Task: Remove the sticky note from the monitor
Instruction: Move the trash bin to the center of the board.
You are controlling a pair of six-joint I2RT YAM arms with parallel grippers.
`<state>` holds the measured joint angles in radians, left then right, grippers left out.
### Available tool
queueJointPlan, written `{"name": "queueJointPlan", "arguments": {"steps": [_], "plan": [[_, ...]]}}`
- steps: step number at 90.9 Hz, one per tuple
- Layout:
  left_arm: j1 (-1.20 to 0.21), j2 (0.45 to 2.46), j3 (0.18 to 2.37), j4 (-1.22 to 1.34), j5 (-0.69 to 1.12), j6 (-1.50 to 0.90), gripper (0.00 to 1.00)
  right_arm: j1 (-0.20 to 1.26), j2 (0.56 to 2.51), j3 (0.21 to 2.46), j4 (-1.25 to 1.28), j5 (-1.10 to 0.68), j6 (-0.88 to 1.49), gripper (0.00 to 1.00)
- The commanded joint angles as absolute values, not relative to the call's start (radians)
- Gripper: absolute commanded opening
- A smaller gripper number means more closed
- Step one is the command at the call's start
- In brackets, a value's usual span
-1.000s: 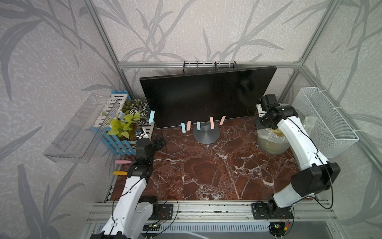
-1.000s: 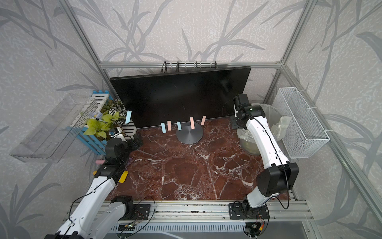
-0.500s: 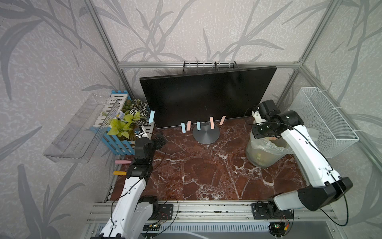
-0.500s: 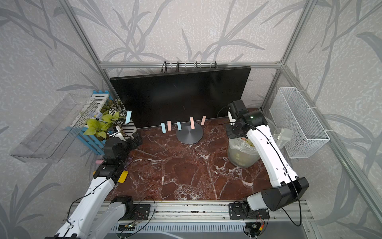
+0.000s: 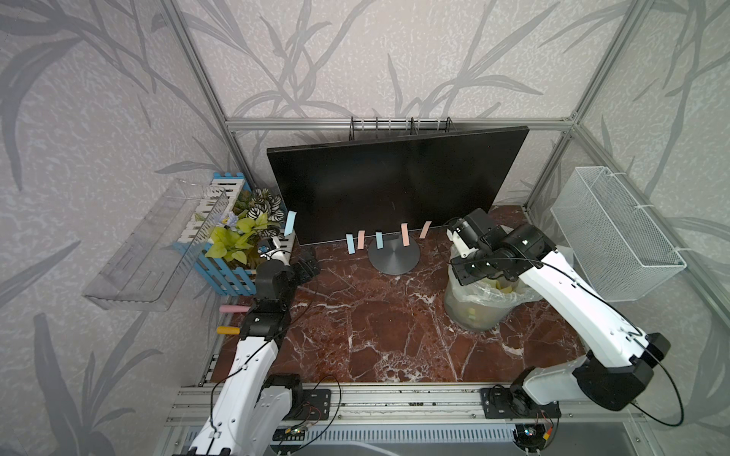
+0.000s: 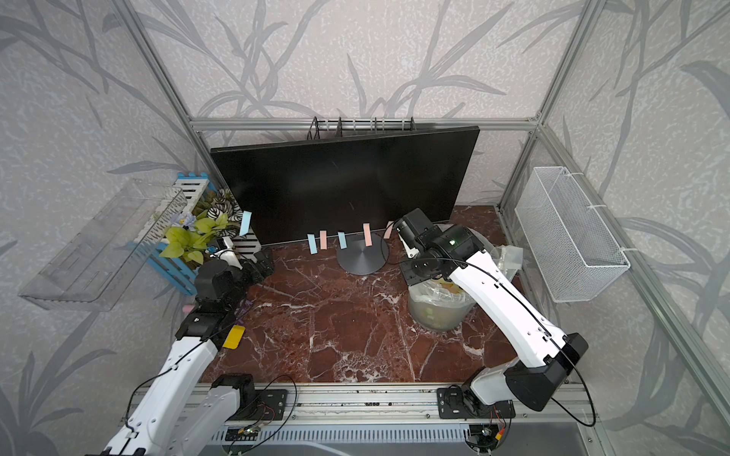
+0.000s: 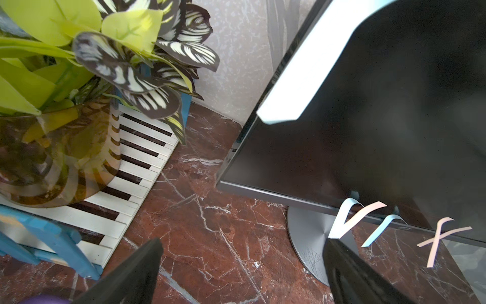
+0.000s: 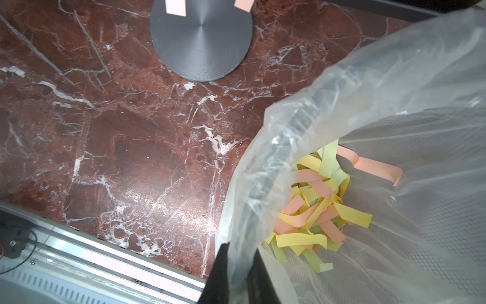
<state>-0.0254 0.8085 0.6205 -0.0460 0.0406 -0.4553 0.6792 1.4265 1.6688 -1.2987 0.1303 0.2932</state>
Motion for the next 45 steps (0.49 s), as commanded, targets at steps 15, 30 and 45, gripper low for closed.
{"name": "queueJointPlan", "arguments": {"steps": [15, 30, 45], "plan": [[-0.029, 0.787, 0.586, -0.055, 0.106, -0.548, 1.0, 0.72, 1.433, 1.732, -1.23, 0.087, 0.359, 0.27], [-0.03, 0.763, 0.533, -0.045, 0.106, -0.618, 1.0, 0.719, 1.443, 1.776, -1.225, 0.097, 0.346, 0.62], [-0.029, 0.729, 0.501, -0.046, 0.094, -0.667, 1.0, 0.719, 1.476, 1.885, -1.235, 0.086, 0.334, 0.68]]}}
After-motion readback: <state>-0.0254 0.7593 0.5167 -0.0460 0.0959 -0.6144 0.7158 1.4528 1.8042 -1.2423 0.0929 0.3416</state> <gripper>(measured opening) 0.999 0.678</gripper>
